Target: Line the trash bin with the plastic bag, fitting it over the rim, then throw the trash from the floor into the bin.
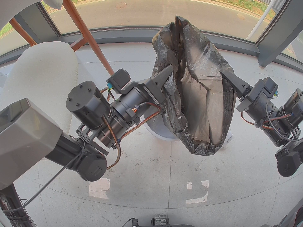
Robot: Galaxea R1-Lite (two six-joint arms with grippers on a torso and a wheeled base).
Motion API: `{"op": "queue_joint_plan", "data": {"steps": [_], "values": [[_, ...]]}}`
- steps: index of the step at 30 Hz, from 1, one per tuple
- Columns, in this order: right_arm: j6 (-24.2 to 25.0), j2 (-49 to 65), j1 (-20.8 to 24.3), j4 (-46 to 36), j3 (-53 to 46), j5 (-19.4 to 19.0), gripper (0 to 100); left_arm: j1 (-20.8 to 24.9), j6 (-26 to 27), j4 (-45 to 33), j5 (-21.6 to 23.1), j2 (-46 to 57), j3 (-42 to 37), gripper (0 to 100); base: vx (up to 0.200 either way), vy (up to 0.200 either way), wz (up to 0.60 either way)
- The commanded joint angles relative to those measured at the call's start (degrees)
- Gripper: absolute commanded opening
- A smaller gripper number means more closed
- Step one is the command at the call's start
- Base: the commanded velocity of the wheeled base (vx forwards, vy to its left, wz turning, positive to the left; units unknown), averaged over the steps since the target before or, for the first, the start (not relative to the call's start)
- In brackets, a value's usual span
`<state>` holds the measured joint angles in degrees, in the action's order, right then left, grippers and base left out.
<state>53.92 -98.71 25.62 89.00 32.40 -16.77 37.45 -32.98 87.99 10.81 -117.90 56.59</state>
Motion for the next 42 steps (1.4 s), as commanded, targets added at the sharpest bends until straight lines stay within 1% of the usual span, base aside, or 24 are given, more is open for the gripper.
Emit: {"op": "queue_joint_plan", "data": {"steps": [1, 5, 11, 14, 19, 24, 27, 31, 33, 37, 42], "values": [[-0.22, -1.40, -0.14, 0.12, -0.06, -0.01, 0, -0.01, 0.02, -0.01, 0.09, -2.16, -0.95, 0, 0.000, 0.000, 0.00], [-0.57, -2.81, -0.40, 0.12, -0.15, -0.01, 0, -0.10, -0.07, -0.01, 0.35, -3.39, -1.31, 0, 0.000, 0.000, 0.00], [-3.03, -6.50, -0.49, 0.21, 0.03, -0.01, 0, -0.36, -0.07, -0.72, 0.44, -3.92, -1.39, 0, 0.000, 0.000, 0.00], [-2.94, -6.41, -0.49, 0.21, 0.03, -0.01, 0, -0.27, -0.16, -1.51, 0.26, -3.66, -1.48, 0, 0.000, 0.000, 0.00], [-2.94, -5.88, -0.40, 0.21, -0.76, 0.08, 0, -0.01, -0.07, -5.81, 0.09, -0.85, -5.35, 0, 0.000, 0.000, 0.00], [-2.68, -3.33, -0.40, 0.12, -3.05, -0.28, 0, 0.08, 0.10, -6.34, 0.17, -0.14, -7.99, 0, 0.000, 0.000, 0.00], [-2.59, -2.72, -0.22, 0.12, -3.31, -0.19, 0, -0.01, 0.37, -7.92, 0.17, 0.74, -8.86, 0, 0.000, 0.000, 0.00], [-2.68, -2.54, 0.04, 0.03, -3.57, -0.19, 0, 0.26, 1.33, -12.58, 0.17, 4.34, -11.06, 0, 0.000, 0.000, 0.00], [-2.68, -2.98, 0.04, 0.03, -4.10, -0.19, 0, 1.31, 1.95, -15.22, 0.09, 5.75, -12.47, 0, 0.000, 0.000, 0.00], [-2.68, -3.16, -0.05, 0.03, -4.10, -0.19, 0, 1.40, 3.36, -15.57, 0.00, 5.92, -13.17, 0, 0.000, 0.000, 0.00], [-2.77, -3.16, -0.40, 0.03, -4.19, -0.19, 0, 1.22, 10.04, -17.24, -0.18, 6.36, -16.60, 0, 0.000, 0.000, 0.00]]}}
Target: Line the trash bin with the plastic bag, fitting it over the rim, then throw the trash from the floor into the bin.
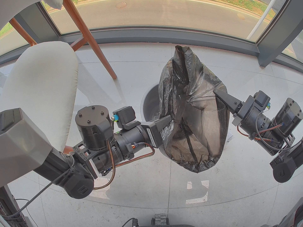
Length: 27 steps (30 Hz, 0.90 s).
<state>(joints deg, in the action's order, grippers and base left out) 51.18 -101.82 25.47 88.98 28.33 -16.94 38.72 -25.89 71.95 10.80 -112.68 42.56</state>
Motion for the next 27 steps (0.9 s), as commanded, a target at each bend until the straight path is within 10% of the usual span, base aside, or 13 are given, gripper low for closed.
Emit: {"op": "queue_joint_plan", "data": {"steps": [1, 27], "values": [[-0.02, -0.14, -0.24, 0.05, -0.12, -0.02, 0, -0.05, 3.83, -1.55, -0.25, 1.14, -2.92, 0, 0.000, 0.000, 0.00], [-1.87, -6.55, -1.03, 0.23, 1.82, 0.16, 0, -2.59, 3.92, -4.36, -6.58, 0.18, 2.00, 0, 0.000, 0.000, 0.00]]}}
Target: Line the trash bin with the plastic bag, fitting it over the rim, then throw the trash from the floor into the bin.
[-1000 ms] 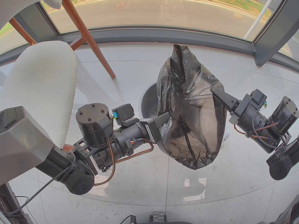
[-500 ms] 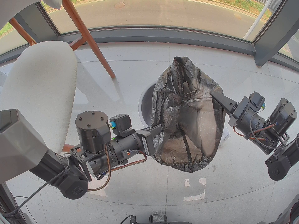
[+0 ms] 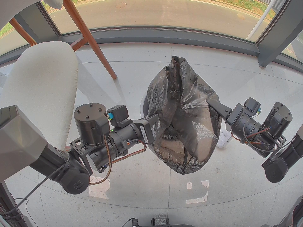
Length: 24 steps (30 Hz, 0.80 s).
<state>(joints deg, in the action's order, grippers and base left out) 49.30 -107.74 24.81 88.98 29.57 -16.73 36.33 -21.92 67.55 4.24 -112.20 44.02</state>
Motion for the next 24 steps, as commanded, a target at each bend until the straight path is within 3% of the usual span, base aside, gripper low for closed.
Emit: {"op": "queue_joint_plan", "data": {"steps": [1, 10, 24], "values": [[0.01, -0.98, -0.55, 0.23, 0.84, -0.06, 0, -0.64, 0.03, 0.04, -0.02, -0.56, 0.63, 0, 0.000, 0.000, 0.00], [-0.08, -2.21, -1.08, 0.23, 2.68, 0.03, 0, -3.19, 1.00, 1.71, -0.02, -3.81, 3.00, 0, 0.000, 0.000, 0.00], [-0.17, -4.50, -6.26, 0.23, 6.90, 0.11, 0, -5.57, 1.18, 2.94, -0.02, -4.52, 4.14, 0, 0.000, 0.000, 0.00]]}}
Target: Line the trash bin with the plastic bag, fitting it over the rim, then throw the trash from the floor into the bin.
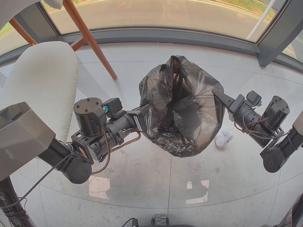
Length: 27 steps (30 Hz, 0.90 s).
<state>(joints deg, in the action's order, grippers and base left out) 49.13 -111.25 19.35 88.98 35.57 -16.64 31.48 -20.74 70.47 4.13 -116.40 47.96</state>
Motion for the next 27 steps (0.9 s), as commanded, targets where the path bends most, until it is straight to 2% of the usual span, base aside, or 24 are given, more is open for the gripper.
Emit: {"op": "queue_joint_plan", "data": {"steps": [1, 13, 16, 17, 19, 27], "values": [[0.09, -0.98, -1.07, 0.23, 0.99, 0.03, 0, -0.98, -0.01, 0.10, 0.09, -0.32, 0.29, 0, 0.000, 0.000, 0.00], [0.09, -3.45, -3.00, 0.32, 3.19, 0.38, 0, -2.38, 2.37, 0.63, 0.00, -0.85, 4.69, 0, 0.000, 0.000, 0.00], [0.09, -4.15, -3.17, 0.32, 3.63, 0.91, 0, -2.38, 2.37, 3.00, 0.00, -2.78, 5.04, 0, 0.000, 0.000, 0.00], [0.09, -4.41, -3.09, 0.32, 4.07, 1.44, 0, -2.47, 2.37, 7.05, 0.09, -5.33, 6.36, 0, 0.000, 0.000, 0.00], [0.09, -4.68, -3.09, 0.32, 4.15, 1.61, 0, -2.56, 2.98, 9.95, 0.00, -7.71, 7.85, 0, 0.000, 0.000, 0.00], [0.09, -5.38, -3.26, 0.32, 4.59, 1.61, 0, -2.56, 4.12, 10.30, -0.09, -8.94, 7.76, 0, 0.000, 0.000, 0.00]]}}
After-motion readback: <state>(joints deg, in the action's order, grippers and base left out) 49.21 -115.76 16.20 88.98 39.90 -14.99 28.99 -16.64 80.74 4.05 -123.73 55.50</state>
